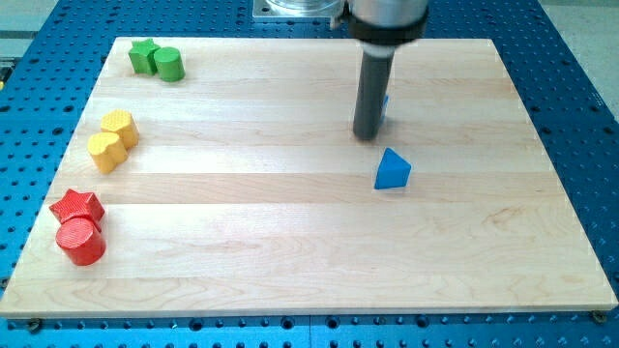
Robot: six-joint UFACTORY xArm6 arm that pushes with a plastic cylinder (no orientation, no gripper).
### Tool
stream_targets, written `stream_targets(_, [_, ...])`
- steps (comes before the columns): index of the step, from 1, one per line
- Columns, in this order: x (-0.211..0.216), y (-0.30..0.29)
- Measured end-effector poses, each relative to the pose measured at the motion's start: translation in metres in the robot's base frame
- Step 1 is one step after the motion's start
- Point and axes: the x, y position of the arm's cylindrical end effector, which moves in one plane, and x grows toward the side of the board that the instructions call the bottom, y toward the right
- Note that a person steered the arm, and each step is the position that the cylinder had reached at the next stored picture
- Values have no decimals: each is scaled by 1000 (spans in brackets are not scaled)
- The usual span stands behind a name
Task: Move the cube top center of the board
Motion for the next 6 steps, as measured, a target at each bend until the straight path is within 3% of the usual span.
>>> stream_targets(1, [6, 46])
stream_targets(2, [-20, 36])
stream_targets(3, [-35, -47])
stream_targets(5, [-52, 13])
stream_targets(6, [-85, -33])
